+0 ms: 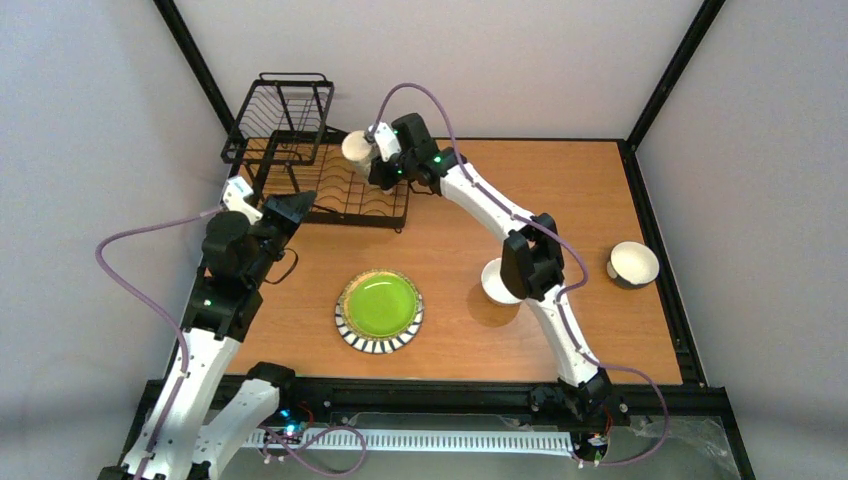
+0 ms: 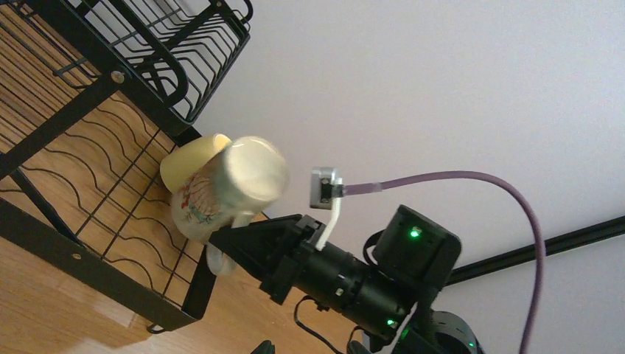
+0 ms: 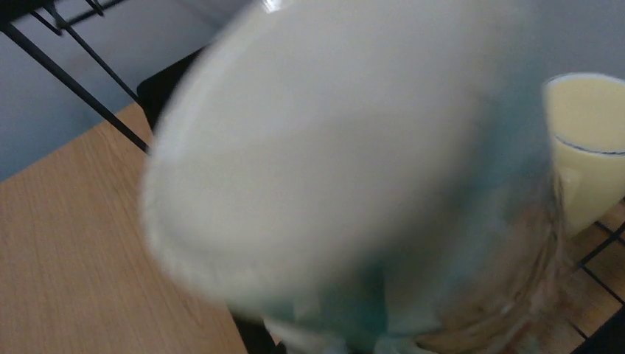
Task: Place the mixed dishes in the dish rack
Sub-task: Turn the cup upside down over the dish rack.
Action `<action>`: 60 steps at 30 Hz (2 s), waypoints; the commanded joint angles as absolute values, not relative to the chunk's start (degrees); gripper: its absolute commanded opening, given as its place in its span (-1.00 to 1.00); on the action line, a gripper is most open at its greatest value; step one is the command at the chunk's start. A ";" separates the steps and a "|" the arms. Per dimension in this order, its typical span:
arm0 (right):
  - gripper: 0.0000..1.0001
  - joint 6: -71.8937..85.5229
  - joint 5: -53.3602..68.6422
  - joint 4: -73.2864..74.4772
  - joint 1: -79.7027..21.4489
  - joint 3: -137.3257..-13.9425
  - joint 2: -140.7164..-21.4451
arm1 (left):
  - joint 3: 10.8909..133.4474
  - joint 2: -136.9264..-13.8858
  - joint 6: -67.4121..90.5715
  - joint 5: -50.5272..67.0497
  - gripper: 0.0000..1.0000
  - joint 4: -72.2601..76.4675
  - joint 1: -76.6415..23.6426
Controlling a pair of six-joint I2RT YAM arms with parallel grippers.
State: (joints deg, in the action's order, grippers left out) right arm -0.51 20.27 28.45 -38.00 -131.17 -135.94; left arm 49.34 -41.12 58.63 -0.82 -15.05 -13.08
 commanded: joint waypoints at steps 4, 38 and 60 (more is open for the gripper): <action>-0.96 -2.55 19.20 23.95 -38.45 -137.74 -139.92 | 48.74 -41.39 56.43 -0.42 0.09 -15.60 -13.41; -0.96 24.47 44.30 -9.81 -34.74 -122.59 -137.09 | 44.62 -42.98 56.52 -0.75 0.08 -12.51 -13.36; -0.96 56.74 46.49 -46.01 -30.67 -108.82 -141.53 | 42.99 -44.41 56.96 -1.14 0.08 -10.52 -13.41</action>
State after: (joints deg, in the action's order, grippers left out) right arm 52.05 46.00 -32.99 -30.83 -110.13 -141.49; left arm 43.22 -44.03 58.11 -0.71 -11.55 -13.08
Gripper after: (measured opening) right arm 0.072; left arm 0.542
